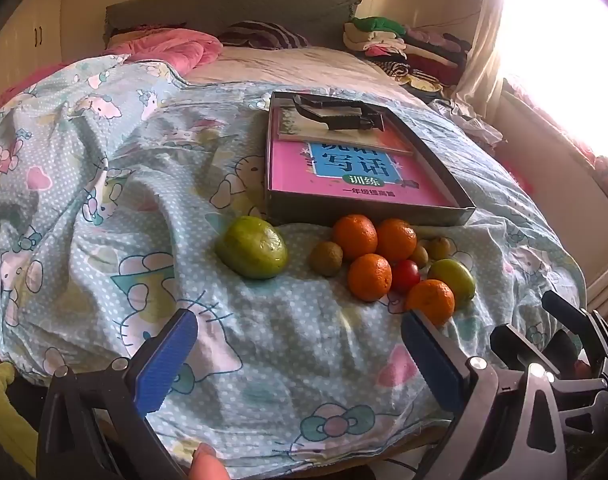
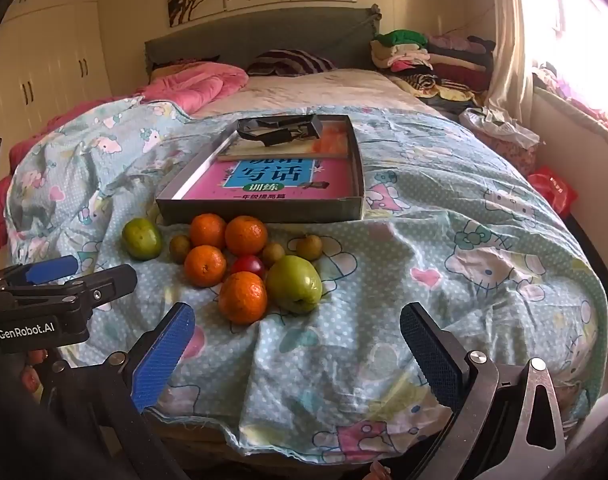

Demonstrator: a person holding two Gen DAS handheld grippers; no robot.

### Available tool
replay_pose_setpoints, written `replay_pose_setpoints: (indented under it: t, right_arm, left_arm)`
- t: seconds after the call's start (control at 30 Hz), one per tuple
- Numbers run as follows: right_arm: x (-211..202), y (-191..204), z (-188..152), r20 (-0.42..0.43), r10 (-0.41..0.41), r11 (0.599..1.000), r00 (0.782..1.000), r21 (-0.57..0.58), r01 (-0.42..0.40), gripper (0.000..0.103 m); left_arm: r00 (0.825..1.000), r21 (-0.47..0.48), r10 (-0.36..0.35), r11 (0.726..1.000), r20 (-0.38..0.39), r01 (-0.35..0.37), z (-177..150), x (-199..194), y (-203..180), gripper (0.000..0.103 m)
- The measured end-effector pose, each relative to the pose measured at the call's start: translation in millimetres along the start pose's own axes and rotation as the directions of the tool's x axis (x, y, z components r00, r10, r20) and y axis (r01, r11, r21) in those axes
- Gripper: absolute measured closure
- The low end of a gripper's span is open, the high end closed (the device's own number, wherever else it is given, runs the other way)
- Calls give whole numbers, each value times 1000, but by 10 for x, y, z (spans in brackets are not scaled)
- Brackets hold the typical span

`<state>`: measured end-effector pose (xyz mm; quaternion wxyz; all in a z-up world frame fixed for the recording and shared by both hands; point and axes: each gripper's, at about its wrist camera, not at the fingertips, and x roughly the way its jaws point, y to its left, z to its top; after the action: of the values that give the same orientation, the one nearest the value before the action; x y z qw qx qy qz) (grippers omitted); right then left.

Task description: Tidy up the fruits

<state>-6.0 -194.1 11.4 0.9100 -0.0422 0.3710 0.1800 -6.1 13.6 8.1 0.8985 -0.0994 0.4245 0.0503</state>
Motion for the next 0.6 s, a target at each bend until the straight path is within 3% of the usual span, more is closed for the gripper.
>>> replay_pose_setpoints:
  t: [0.6]
  right_arm:
    - [-11, 8, -1, 0, -2, 1000, 1000, 6, 2, 0]
  left_arm:
    - [1000, 9, -5, 1000, 5, 5, -29, -31, -40, 0]
